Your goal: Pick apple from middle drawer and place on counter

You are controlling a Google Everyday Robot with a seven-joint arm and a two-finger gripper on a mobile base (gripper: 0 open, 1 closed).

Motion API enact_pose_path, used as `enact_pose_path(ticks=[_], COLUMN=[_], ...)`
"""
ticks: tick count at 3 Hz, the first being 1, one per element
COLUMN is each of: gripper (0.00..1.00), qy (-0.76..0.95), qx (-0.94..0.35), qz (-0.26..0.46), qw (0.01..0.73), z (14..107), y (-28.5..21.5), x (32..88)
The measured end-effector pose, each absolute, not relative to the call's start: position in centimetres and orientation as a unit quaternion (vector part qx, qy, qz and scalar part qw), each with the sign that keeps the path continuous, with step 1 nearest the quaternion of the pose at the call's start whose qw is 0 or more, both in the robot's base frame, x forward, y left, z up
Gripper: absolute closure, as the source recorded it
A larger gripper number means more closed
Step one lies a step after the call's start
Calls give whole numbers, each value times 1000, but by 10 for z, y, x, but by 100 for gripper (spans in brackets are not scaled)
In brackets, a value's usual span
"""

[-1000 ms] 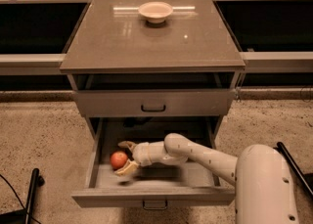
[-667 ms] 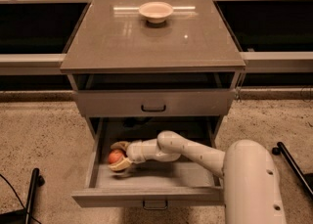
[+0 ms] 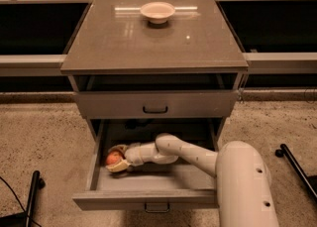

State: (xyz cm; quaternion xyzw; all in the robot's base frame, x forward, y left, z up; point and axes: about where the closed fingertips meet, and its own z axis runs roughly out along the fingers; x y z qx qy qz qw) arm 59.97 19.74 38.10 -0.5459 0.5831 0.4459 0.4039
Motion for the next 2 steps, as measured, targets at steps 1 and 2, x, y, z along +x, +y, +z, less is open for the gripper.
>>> enact_pose_path(ticks=[1,2], gripper=[97,100], qy=[583,562], qx=[-546,-561], qz=[446,432], qw=[404,428], z=[384,412], y=[197,190], x=[600,589])
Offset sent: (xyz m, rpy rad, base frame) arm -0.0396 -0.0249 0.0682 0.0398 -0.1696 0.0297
